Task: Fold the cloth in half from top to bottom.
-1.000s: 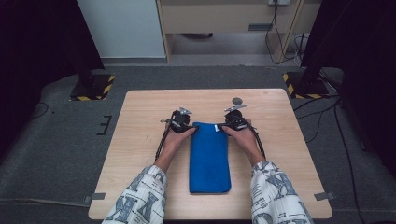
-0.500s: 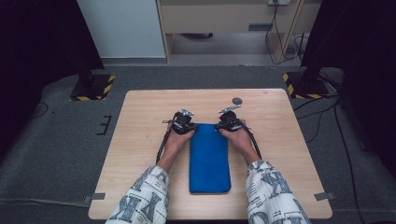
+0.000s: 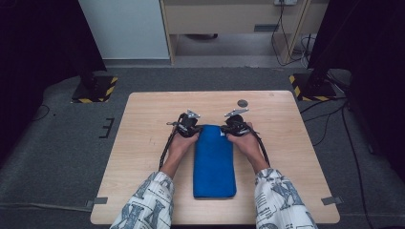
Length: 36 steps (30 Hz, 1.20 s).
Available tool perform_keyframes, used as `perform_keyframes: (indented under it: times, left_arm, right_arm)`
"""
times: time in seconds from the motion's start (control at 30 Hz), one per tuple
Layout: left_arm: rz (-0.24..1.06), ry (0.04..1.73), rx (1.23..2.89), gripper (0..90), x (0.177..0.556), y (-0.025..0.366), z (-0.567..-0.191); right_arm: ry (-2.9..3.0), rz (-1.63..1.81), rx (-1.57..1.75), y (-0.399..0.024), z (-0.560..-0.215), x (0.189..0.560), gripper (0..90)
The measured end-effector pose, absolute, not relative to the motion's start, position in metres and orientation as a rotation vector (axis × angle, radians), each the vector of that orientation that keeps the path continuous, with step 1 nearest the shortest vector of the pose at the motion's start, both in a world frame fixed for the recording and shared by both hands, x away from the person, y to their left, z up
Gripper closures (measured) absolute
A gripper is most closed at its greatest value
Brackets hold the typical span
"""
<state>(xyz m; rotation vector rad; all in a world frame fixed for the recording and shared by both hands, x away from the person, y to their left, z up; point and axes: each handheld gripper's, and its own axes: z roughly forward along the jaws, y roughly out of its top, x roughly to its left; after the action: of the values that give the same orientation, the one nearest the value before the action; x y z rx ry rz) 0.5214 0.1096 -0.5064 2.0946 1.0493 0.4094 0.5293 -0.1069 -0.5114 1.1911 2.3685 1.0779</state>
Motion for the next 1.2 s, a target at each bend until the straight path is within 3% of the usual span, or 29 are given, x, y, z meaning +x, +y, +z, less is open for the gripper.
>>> perform_keyframes:
  times: [0.47,1.2]
  left_arm:
    - [0.456,1.021,2.033,85.0,0.511,0.112,-0.476]
    - [0.511,0.996,1.977,85.2,0.511,0.112,-0.455]
  right_arm:
    - [2.314,1.155,1.124,-0.113,-0.475,0.514,86.0]
    - [2.283,1.155,1.082,-0.111,-0.453,0.519,86.1]
